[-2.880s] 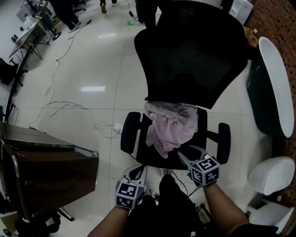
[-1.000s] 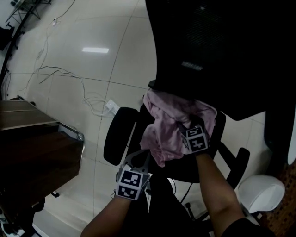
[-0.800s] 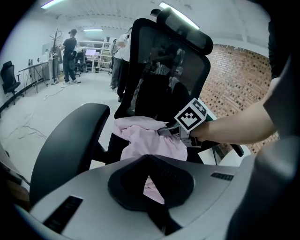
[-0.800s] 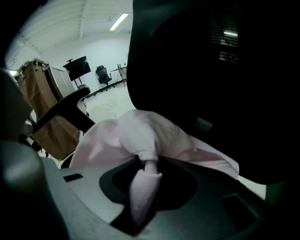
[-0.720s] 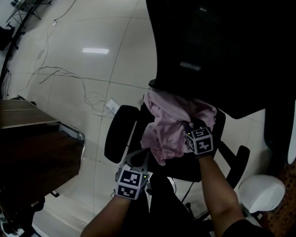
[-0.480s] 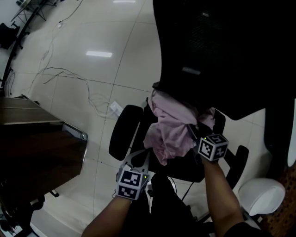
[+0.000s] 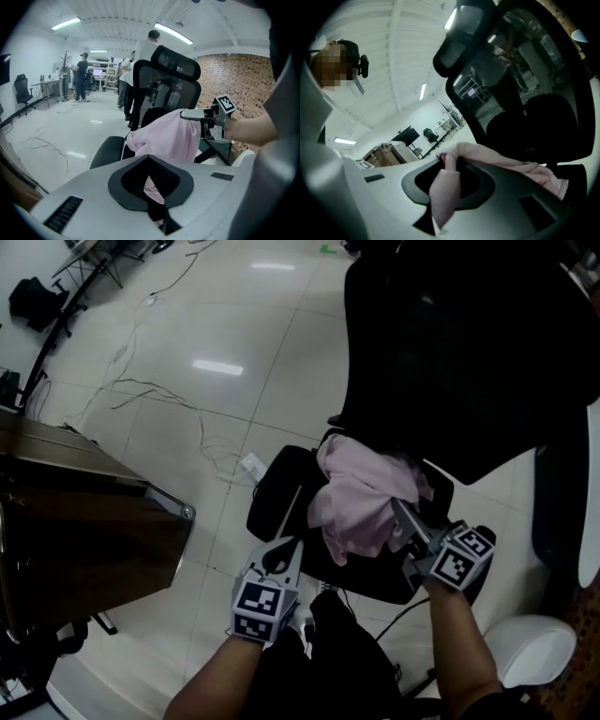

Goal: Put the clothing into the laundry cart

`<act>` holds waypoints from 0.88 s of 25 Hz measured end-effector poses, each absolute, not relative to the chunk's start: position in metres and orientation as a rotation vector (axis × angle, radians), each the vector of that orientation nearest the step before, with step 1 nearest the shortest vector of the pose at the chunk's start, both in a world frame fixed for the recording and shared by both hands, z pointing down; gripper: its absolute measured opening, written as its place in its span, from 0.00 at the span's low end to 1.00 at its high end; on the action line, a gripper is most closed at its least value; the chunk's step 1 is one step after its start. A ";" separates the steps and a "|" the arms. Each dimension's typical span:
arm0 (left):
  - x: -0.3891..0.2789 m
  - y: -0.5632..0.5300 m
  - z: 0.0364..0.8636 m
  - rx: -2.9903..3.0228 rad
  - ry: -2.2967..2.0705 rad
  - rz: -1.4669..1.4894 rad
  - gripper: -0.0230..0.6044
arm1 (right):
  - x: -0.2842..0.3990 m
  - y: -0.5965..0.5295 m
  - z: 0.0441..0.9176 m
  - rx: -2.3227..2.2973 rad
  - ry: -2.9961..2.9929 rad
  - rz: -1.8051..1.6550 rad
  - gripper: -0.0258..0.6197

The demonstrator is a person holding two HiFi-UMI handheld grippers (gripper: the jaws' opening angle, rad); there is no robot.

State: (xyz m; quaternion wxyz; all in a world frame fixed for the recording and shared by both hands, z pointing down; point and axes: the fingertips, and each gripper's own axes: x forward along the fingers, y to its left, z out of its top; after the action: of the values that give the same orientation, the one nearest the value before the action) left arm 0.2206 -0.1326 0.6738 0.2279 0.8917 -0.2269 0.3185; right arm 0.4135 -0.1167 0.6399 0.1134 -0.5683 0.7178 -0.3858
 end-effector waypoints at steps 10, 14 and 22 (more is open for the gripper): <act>0.141 -0.121 0.613 2.502 -0.757 0.789 0.03 | 0.363 -0.095 0.532 -1.587 2.078 -1.021 0.15; 0.111 -0.106 0.589 2.504 -0.778 0.769 0.03 | 0.341 -0.082 0.489 -1.533 2.072 -0.976 0.15; 0.035 -0.091 0.541 2.529 -0.829 0.709 0.03 | 0.270 -0.075 0.413 -1.448 2.157 -0.887 0.15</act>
State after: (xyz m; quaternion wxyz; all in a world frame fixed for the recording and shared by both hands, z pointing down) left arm 0.0351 -0.0910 0.5406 0.1925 0.9011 -0.2953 0.2526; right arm 0.2703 -0.0750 0.4132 0.1967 -0.5173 0.7704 -0.3166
